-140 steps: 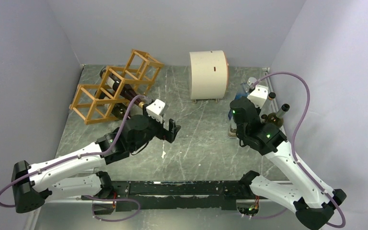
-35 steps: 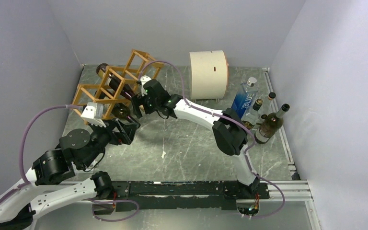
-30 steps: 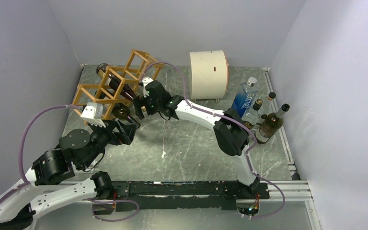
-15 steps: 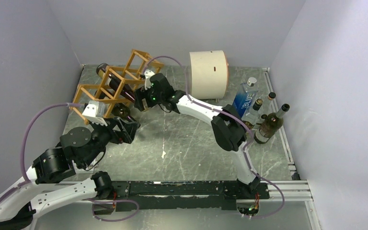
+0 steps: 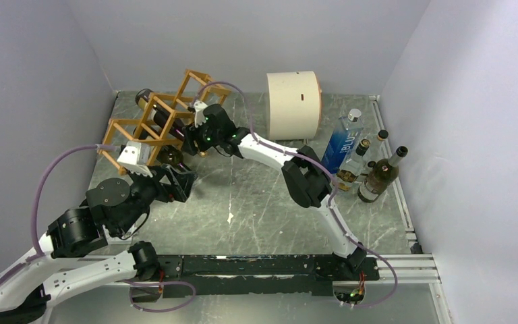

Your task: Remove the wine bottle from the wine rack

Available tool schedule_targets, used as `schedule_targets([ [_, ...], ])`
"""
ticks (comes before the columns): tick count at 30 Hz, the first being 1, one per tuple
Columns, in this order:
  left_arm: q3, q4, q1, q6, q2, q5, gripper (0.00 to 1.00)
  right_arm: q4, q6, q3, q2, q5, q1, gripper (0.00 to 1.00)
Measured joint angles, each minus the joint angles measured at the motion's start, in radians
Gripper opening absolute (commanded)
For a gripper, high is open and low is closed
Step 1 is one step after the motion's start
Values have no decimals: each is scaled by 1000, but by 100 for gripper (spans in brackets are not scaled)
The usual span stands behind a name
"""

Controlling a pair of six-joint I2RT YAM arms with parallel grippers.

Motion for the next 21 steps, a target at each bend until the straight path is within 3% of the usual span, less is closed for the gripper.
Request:
schedule_targets([
  [7, 0, 1, 0, 0, -18, 2, 98, 10, 24, 52, 33, -45, -3, 29],
  [13, 0, 5, 0, 7, -7, 2, 98, 98, 78, -81, -33, -64, -9, 0],
  [21, 0, 25, 0, 8, 29, 8, 98, 198, 140, -380, -226, -105, -20, 0],
])
